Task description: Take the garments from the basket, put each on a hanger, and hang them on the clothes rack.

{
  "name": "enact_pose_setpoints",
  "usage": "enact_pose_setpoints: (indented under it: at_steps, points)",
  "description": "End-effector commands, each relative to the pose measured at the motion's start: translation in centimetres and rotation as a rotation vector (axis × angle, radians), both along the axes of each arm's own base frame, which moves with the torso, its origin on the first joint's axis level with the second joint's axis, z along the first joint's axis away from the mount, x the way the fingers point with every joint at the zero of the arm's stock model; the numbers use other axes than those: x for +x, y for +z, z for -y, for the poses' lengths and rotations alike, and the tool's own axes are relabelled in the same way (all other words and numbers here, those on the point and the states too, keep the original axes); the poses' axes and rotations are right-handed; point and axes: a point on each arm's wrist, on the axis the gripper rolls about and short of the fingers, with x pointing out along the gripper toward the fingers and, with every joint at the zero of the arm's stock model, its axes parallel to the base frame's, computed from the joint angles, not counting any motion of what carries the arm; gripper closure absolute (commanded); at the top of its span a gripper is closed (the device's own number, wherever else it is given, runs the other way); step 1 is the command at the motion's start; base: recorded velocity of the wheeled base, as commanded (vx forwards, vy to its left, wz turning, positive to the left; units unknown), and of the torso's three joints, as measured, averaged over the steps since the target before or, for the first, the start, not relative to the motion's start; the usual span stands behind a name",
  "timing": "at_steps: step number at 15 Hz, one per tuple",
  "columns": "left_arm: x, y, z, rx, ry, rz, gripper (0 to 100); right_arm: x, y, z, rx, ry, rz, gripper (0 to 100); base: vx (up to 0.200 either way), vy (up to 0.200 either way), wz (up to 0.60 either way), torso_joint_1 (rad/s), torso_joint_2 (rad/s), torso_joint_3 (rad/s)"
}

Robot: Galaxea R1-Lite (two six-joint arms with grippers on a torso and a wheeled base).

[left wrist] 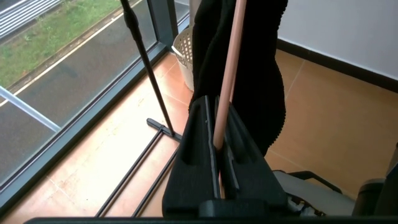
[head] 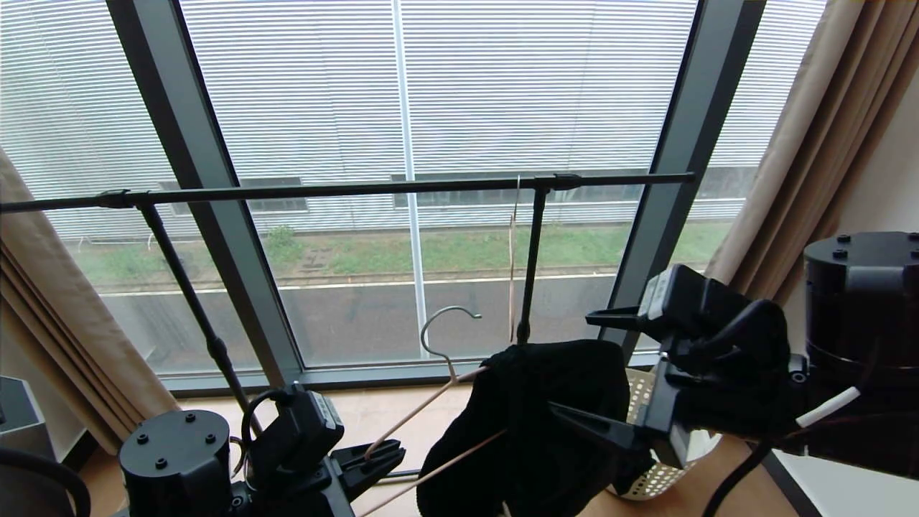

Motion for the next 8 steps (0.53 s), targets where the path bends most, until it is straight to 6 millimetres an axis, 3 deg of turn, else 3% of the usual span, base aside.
enact_pose_setpoints:
  at_steps: [1,4,5,6,8]
  points:
    - [-0.2,0.0,0.1,0.002,-0.012,0.003,100,1.2,3.2,4.1,-0.048,0.059,0.039,0,0.0,0.0,0.0,0.0,0.0,0.0]
    - [-0.5,0.1,0.0,-0.001,-0.016,0.007,100,4.5,6.2,5.8,-0.263,0.255,-0.076,0,0.0,0.0,0.0,0.0,0.0,0.0]
    - [-0.7,0.1,0.1,0.0,-0.025,0.004,100,6.5,6.0,5.8,-0.32,0.354,-0.122,0,0.0,0.0,0.0,0.0,0.0,0.0]
    - [-0.7,0.1,0.2,0.0,-0.028,0.004,100,6.8,6.0,5.8,-0.325,0.368,-0.129,0,0.0,0.0,0.0,0.0,0.0,0.0]
    - [-0.8,0.3,0.2,-0.006,-0.033,0.012,100,10.6,4.8,3.6,-0.335,0.478,-0.301,0,0.0,0.0,0.0,0.0,0.0,0.0]
